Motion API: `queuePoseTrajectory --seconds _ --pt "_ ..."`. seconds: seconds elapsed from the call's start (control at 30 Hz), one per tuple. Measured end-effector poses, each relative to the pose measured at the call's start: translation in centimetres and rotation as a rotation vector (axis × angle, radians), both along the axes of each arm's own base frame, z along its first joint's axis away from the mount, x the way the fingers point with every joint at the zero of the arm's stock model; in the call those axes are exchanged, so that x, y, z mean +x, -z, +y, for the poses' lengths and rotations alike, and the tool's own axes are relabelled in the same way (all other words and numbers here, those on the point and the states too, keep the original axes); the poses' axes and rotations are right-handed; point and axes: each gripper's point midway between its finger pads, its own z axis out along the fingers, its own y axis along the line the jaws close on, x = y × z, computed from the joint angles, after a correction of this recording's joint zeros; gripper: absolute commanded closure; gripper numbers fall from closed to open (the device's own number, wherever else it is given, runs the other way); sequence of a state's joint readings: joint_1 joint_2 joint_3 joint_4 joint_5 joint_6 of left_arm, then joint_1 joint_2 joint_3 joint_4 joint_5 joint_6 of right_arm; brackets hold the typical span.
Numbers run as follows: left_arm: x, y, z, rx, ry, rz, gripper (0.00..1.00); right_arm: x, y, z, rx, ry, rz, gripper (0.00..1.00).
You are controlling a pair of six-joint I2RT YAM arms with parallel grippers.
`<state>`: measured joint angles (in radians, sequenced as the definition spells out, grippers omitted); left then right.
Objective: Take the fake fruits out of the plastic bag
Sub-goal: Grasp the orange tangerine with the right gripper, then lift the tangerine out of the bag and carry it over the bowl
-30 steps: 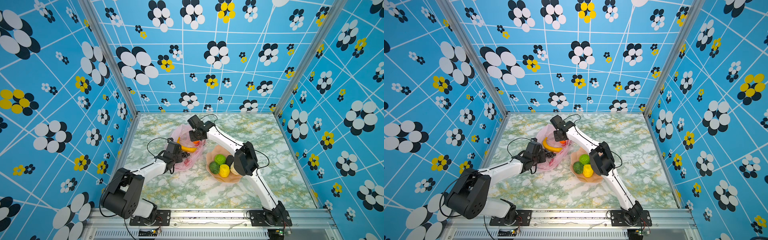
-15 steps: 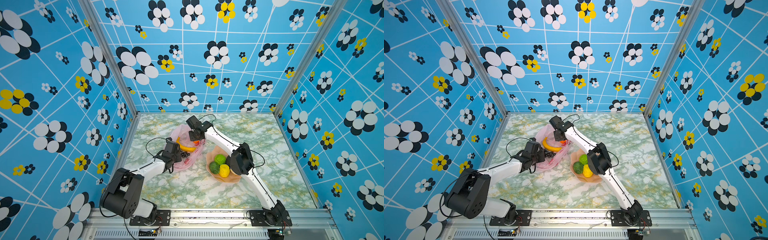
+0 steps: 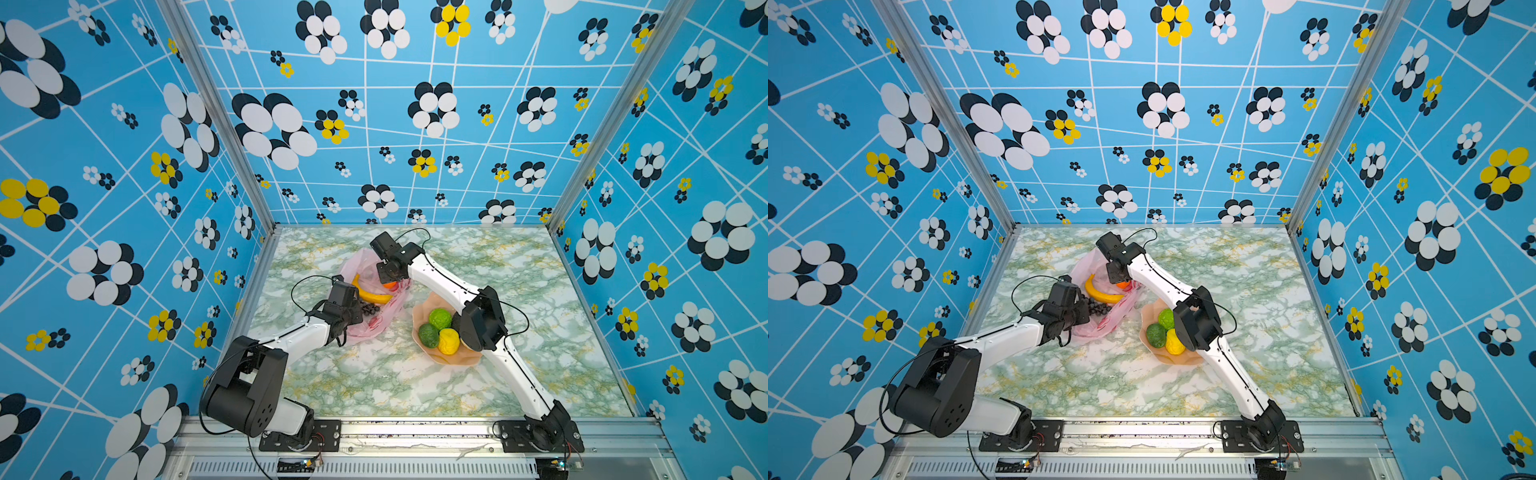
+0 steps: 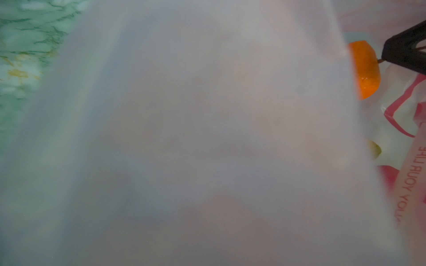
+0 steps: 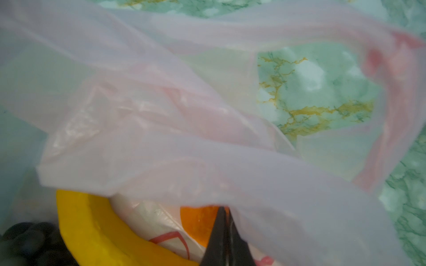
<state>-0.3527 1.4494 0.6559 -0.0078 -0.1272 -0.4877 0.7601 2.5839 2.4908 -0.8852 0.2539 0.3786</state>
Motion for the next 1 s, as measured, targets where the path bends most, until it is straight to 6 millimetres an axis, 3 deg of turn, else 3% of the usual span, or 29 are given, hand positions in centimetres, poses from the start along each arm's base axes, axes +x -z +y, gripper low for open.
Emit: queuePoseTrajectory --seconds 0.37,0.63,0.73,1.0 --pt "0.0 0.0 -0.1 -0.007 0.003 0.003 1.0 -2.0 -1.3 1.4 -0.021 -0.063 -0.001 1.0" --pt "0.0 0.0 0.0 -0.018 0.003 0.006 1.0 -5.0 -7.2 2.3 -0.001 -0.138 -0.046 1.0" --pt "0.1 0.0 0.1 -0.02 0.0 0.005 1.0 -6.5 -9.6 1.2 -0.003 -0.157 -0.054 1.0" --pt "0.1 0.0 0.1 -0.027 0.001 0.005 1.0 -11.5 -13.3 -5.2 -0.044 -0.156 -0.06 1.0"
